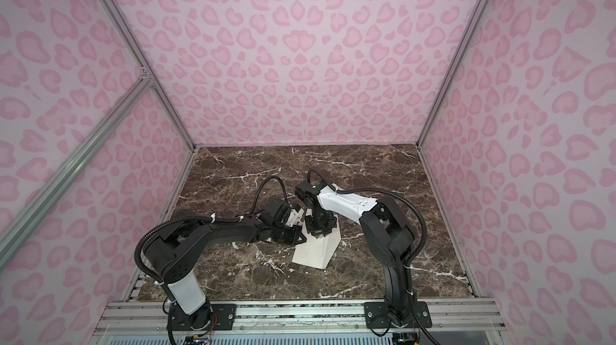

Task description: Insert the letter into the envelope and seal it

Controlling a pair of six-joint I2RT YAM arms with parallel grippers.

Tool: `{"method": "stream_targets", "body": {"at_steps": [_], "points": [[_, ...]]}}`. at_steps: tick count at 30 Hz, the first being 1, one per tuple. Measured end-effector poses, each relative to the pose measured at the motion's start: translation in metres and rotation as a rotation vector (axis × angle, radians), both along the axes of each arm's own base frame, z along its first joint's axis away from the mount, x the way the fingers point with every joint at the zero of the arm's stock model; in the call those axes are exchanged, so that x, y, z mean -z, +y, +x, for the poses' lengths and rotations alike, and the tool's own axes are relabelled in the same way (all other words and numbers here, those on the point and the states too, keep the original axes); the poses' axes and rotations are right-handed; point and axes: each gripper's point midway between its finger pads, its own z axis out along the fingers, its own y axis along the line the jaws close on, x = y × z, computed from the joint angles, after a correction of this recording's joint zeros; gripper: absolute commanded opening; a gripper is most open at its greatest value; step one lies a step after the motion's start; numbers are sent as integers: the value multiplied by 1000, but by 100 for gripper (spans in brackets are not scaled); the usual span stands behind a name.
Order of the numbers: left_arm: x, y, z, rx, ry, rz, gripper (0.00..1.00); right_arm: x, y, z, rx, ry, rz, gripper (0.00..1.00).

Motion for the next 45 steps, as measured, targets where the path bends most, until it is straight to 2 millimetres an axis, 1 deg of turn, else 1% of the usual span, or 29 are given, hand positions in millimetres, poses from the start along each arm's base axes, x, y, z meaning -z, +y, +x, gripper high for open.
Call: {"method": "stream_targets", "body": {"at_steps": [7,21,32,45], "points": [[0,0,0,3,-7,-4,4,5,5,2,5,8,0,0],[0,0,0,5,-10,-9,4,14,7,3,0,28,-21,0],[0,2,1,4,-13,-9,4,15,2,4,-32,51,-70,0],[0,3,1,5,-11,-7,4,16,-13,0,-33,72,-112,0]]}}
